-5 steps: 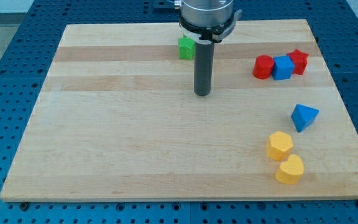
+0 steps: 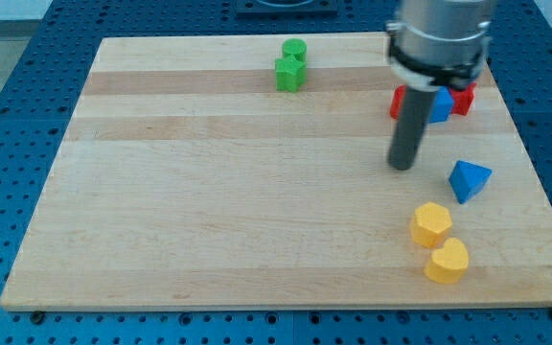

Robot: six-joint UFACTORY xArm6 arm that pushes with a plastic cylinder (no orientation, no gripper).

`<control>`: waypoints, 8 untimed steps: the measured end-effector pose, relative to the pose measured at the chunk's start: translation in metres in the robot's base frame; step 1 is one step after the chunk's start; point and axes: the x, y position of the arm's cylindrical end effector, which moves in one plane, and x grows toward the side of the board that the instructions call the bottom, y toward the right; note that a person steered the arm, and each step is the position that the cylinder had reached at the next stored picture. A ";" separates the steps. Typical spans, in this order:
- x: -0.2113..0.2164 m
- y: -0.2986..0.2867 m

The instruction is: Move the blue traingle to center left

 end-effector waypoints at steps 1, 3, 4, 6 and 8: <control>-0.002 0.028; -0.002 0.103; -0.002 0.104; 0.038 0.088; 0.053 0.082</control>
